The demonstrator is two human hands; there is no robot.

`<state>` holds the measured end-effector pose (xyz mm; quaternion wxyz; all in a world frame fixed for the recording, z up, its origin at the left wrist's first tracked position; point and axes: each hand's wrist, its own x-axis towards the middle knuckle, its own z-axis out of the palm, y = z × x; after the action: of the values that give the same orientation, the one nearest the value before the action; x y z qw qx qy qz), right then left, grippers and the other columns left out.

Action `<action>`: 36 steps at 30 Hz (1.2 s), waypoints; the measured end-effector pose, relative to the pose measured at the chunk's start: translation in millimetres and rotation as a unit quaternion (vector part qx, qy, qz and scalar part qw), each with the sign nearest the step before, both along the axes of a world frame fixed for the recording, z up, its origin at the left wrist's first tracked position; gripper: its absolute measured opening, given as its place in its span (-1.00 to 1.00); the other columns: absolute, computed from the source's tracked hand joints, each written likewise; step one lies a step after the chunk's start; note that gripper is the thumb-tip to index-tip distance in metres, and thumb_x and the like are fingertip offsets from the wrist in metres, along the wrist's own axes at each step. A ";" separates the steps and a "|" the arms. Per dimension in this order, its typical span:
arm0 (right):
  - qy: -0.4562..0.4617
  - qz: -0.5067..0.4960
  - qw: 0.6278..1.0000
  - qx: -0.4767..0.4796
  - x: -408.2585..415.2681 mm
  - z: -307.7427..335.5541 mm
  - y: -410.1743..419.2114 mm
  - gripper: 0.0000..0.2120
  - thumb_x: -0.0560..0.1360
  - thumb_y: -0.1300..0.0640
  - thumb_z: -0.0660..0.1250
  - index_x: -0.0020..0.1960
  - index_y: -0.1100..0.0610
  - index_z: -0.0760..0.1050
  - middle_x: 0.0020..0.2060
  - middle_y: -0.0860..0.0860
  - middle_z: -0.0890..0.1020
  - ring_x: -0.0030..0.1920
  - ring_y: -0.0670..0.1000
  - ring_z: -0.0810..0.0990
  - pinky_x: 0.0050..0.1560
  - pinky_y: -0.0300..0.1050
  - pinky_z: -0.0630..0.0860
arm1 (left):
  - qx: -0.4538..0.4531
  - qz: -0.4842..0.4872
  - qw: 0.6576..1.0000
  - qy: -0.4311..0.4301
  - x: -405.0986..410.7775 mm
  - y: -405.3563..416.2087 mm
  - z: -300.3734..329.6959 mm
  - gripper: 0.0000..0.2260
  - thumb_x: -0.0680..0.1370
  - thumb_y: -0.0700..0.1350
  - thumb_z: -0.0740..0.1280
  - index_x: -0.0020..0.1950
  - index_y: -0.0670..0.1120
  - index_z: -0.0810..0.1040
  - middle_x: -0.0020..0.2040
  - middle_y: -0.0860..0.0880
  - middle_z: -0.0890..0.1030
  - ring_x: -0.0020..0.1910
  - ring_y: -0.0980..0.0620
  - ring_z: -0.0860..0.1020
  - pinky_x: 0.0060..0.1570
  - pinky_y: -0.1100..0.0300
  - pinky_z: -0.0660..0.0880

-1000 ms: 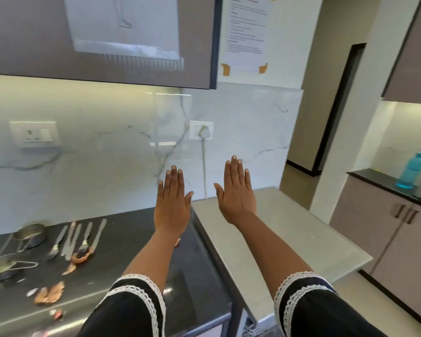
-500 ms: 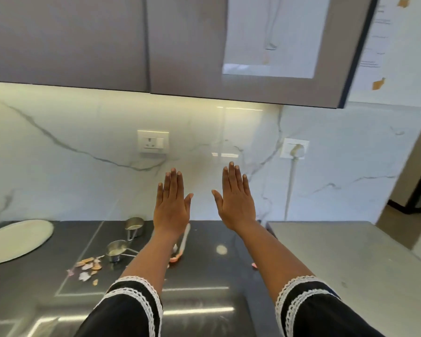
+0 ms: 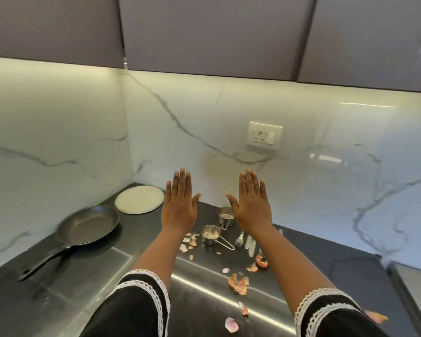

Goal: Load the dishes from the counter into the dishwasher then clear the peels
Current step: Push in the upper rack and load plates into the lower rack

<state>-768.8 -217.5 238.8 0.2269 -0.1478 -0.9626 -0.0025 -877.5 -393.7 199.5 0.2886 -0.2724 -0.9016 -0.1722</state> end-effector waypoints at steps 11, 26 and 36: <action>-0.043 0.084 0.985 -0.145 -140.1 -15.9 -61.4 -0.31 0.63 -0.23 -0.15 0.59 0.15 -0.20 0.58 0.09 -0.08 0.57 0.05 -0.16 0.51 -0.02 -0.30 | -0.018 0.137 0.988 -0.069 -81.1 -86.8 -28.3 -0.43 0.63 0.09 -0.04 0.49 -0.26 0.27 0.49 -0.23 0.30 0.49 -0.18 0.25 0.47 -0.05 0.10; -0.159 0.138 0.899 -0.384 -298.8 -86.1 -95.5 -0.37 0.63 -0.20 0.02 0.55 0.16 0.07 0.46 0.19 0.32 0.43 0.20 0.32 0.38 0.11 0.30 | 0.143 0.205 0.924 -0.288 -200.1 -93.8 -82.1 -0.37 0.64 0.03 0.15 0.58 -0.14 -0.10 0.55 -0.15 0.10 0.47 -0.17 0.20 0.40 -0.04 0.26; -0.197 0.000 0.768 -0.609 -356.9 -159.6 -104.2 -0.46 0.62 0.10 0.19 0.55 0.13 0.12 0.42 0.17 0.36 0.36 0.19 0.41 0.35 0.12 0.41 | 0.238 0.174 0.841 -0.454 -242.2 -76.5 -129.8 -0.45 0.64 -0.08 0.20 0.56 -0.18 0.06 0.55 -0.14 0.08 0.51 -0.11 0.13 0.44 0.08 0.14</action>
<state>-1125.7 -321.7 79.1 -0.1051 -0.2517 -0.7855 0.5555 -1119.8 -470.2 69.8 -0.0718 0.0751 -0.8954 -0.4330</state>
